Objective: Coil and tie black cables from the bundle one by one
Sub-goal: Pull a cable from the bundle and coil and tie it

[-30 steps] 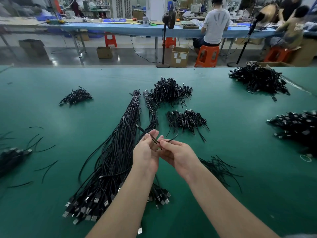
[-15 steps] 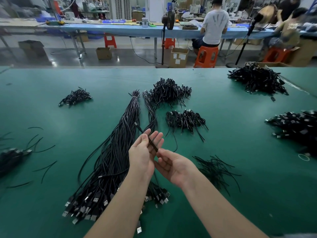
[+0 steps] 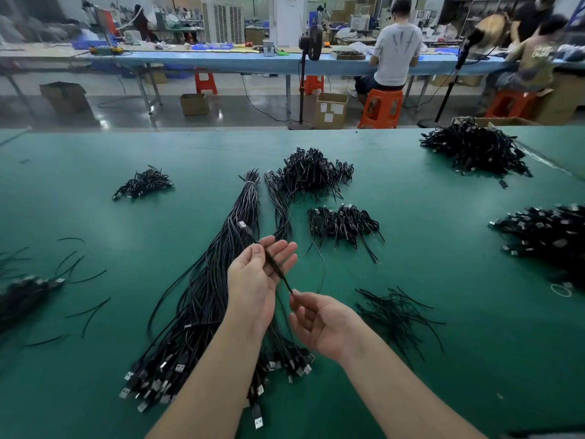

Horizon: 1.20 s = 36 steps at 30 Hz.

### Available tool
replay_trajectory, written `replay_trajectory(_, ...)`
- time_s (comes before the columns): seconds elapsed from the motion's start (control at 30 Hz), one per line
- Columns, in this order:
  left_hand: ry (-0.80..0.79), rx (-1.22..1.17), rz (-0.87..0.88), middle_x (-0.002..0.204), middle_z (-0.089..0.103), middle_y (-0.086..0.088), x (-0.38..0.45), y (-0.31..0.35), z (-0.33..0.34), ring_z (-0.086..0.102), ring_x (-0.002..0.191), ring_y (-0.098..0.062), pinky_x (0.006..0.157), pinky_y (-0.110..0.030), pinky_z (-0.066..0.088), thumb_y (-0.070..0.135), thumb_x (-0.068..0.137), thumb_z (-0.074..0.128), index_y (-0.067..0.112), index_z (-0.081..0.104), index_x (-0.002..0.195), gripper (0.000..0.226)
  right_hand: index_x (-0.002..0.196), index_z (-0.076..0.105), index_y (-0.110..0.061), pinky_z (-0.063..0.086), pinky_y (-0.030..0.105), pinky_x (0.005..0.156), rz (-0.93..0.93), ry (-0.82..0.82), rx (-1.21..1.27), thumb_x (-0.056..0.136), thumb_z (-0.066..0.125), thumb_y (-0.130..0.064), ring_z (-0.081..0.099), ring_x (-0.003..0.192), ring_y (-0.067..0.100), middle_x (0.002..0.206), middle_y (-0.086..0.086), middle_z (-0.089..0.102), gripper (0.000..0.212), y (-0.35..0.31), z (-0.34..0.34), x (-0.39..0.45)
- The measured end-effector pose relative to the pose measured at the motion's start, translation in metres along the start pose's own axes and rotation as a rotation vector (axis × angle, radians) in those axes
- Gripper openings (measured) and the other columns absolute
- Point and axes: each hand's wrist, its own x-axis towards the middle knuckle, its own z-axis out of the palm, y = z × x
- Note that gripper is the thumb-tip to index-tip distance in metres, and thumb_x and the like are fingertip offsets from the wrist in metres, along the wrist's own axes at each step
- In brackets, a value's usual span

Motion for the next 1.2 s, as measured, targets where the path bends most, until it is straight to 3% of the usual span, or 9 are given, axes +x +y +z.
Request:
replay_trajectory(0.17, -0.09, 0.047, 0.009, 0.087, 0.074, -0.018, -0.007, 0.003, 0.002, 0.074, 0.094, -0.038, 0.069, -0.034, 0.061, 0.013, 0.11, 0.033, -0.003, 0.06, 0.107, 0.032, 0.07, 0.073, 0.0, 0.057, 0.024, 0.049, 0.086, -0.051, -0.027, 0.083, 0.072, -0.004, 0.06, 0.048, 0.01, 0.071, 0.005, 0.069, 0.014, 0.007, -0.004, 0.001)
replay_trajectory(0.33, -0.175, 0.216, -0.069, 0.092, 0.075, -0.017, -0.02, 0.005, -0.003, 0.075, 0.08, -0.028, 0.055, -0.028, 0.055, 0.013, 0.108, 0.038, -0.002, 0.065, 0.109, 0.031, 0.07, 0.07, 0.004, 0.058, 0.026, 0.05, 0.095, -0.083, -0.029, 0.081, 0.071, -0.001, 0.061, 0.049, 0.011, 0.069, 0.007, 0.067, 0.012, 0.001, -0.006, 0.005)
replay_trajectory(0.47, -0.255, 0.314, -0.181, 0.091, 0.074, -0.019, -0.038, -0.003, -0.013, 0.072, 0.07, -0.024, 0.052, -0.027, 0.053, 0.012, 0.106, 0.044, 0.0, 0.071, 0.103, 0.03, 0.08, 0.066, 0.002, 0.052, 0.023, 0.043, -0.076, -0.008, -0.245, 0.092, 0.062, -0.002, 0.057, 0.044, 0.014, 0.059, 0.007, 0.062, 0.013, -0.014, -0.002, 0.01)
replay_trajectory(0.63, -0.319, 0.392, -0.207, 0.086, 0.073, -0.019, -0.051, -0.014, -0.02, 0.071, 0.066, -0.021, 0.055, -0.025, 0.054, 0.01, 0.105, 0.045, -0.003, 0.07, 0.107, 0.028, 0.089, 0.065, 0.008, 0.046, 0.027, 0.039, -0.252, -0.059, -0.504, 0.096, 0.059, -0.005, 0.044, 0.039, 0.018, 0.051, 0.008, 0.047, 0.016, -0.033, 0.004, 0.006)
replay_trajectory(0.77, -0.317, 0.457, -0.176, 0.081, 0.072, -0.018, -0.055, -0.02, -0.022, 0.072, 0.067, -0.024, 0.059, -0.03, 0.057, 0.008, 0.106, 0.042, -0.001, 0.07, 0.107, 0.029, 0.104, 0.069, 0.007, 0.059, 0.029, 0.06, -0.349, 0.02, -0.612, 0.093, 0.065, -0.005, 0.063, 0.06, 0.018, 0.075, 0.012, 0.07, 0.017, -0.046, 0.011, -0.003)
replay_trajectory(0.9, -0.275, 0.458, -0.176, 0.084, 0.073, -0.021, -0.061, -0.031, -0.026, 0.073, 0.071, -0.029, 0.062, -0.032, 0.058, 0.009, 0.107, 0.041, 0.0, 0.067, 0.109, 0.027, 0.094, 0.069, 0.001, 0.061, 0.029, 0.06, -0.472, -0.017, -0.678, 0.093, 0.068, -0.007, 0.068, 0.063, 0.017, 0.087, 0.016, 0.076, 0.008, -0.054, 0.017, -0.017)
replay_trajectory(1.07, -0.201, 0.291, -0.131, 0.094, 0.073, -0.027, -0.061, -0.044, -0.025, 0.074, 0.082, -0.034, 0.067, -0.033, 0.06, 0.01, 0.106, 0.044, 0.0, 0.065, 0.117, 0.025, 0.087, 0.066, -0.006, 0.06, 0.038, 0.087, -0.64, 0.07, -0.729, 0.096, 0.064, -0.015, 0.072, 0.084, 0.022, 0.093, 0.014, 0.077, 0.013, -0.051, 0.022, -0.023)
replay_trajectory(1.13, -0.178, 0.235, -0.106, 0.098, 0.072, -0.029, -0.059, -0.045, -0.026, 0.074, 0.085, -0.036, 0.07, -0.033, 0.06, 0.012, 0.105, 0.046, 0.0, 0.065, 0.119, 0.026, 0.089, 0.066, -0.005, 0.06, 0.035, 0.086, -0.673, 0.059, -0.651, 0.098, 0.063, -0.014, 0.074, 0.09, 0.022, 0.092, 0.012, 0.077, 0.013, -0.052, 0.022, -0.025)
replay_trajectory(1.2, -0.186, 0.217, -0.088, 0.1, 0.072, -0.029, -0.057, -0.046, -0.027, 0.073, 0.089, -0.037, 0.072, -0.033, 0.06, 0.016, 0.103, 0.049, 0.001, 0.065, 0.121, 0.028, 0.095, 0.064, -0.001, 0.062, 0.031, 0.078, -0.657, 0.035, -0.557, 0.099, 0.061, -0.013, 0.074, 0.083, 0.021, 0.093, 0.014, 0.077, 0.013, -0.054, 0.022, -0.028)
